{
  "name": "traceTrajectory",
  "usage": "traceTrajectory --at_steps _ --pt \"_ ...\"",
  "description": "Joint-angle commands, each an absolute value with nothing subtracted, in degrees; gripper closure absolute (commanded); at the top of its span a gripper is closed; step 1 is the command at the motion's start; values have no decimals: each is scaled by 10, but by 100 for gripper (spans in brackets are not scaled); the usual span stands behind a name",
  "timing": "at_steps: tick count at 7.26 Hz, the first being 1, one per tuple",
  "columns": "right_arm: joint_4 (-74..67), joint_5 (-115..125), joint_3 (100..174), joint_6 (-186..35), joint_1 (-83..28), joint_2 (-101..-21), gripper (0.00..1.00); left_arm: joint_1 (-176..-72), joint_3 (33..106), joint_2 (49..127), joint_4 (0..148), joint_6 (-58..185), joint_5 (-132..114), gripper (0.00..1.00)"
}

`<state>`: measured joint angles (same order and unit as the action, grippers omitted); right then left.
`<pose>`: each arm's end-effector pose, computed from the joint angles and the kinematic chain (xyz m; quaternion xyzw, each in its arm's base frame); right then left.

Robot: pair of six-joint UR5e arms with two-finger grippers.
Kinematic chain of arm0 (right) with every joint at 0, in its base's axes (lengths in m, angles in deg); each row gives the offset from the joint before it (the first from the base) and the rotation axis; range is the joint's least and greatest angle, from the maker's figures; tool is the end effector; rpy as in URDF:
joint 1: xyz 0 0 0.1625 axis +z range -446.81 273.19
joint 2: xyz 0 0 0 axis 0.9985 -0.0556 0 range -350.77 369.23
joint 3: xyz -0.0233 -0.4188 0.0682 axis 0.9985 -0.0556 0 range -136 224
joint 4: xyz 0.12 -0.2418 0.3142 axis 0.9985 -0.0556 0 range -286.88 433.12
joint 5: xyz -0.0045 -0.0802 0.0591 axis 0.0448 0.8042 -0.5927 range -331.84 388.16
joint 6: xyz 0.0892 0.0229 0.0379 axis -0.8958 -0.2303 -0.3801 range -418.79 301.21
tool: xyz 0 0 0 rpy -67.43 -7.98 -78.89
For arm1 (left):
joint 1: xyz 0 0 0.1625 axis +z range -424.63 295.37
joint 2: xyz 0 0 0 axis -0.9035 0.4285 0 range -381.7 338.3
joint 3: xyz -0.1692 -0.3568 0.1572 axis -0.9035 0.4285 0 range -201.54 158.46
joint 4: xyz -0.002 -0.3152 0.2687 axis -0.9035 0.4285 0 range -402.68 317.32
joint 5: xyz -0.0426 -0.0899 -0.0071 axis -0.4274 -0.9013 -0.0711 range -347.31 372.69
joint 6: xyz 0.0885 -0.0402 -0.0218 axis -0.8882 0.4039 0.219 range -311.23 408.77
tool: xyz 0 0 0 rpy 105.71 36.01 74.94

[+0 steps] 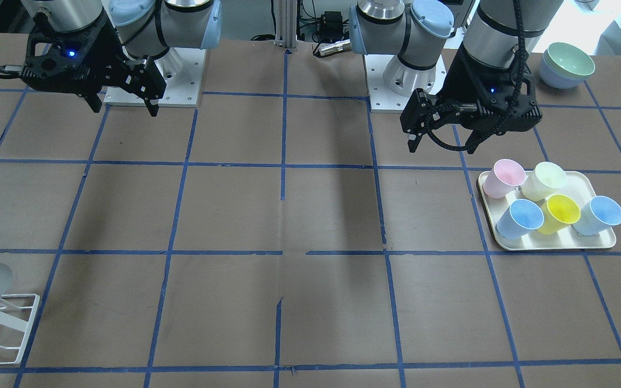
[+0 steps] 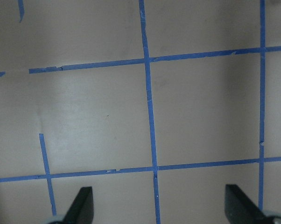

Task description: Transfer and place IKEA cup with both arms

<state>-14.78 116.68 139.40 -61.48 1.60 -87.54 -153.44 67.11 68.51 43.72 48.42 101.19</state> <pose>0.1236 -0.4441 0.4931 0.0375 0.9992 0.0066 0.0128 -0.1255 -0.5040 0.5043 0.0068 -0.9990 0.0415 0.0125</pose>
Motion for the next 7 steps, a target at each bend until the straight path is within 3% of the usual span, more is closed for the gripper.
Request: traceTrajectory --at_steps 1,7 --pt "-149 1168 1394 -614 16 -875 0 -1534 671 684 437 484 1012 0" --pt "-145 1170 1395 -614 15 -875 0 -1535 683 676 437 482 1016 0"
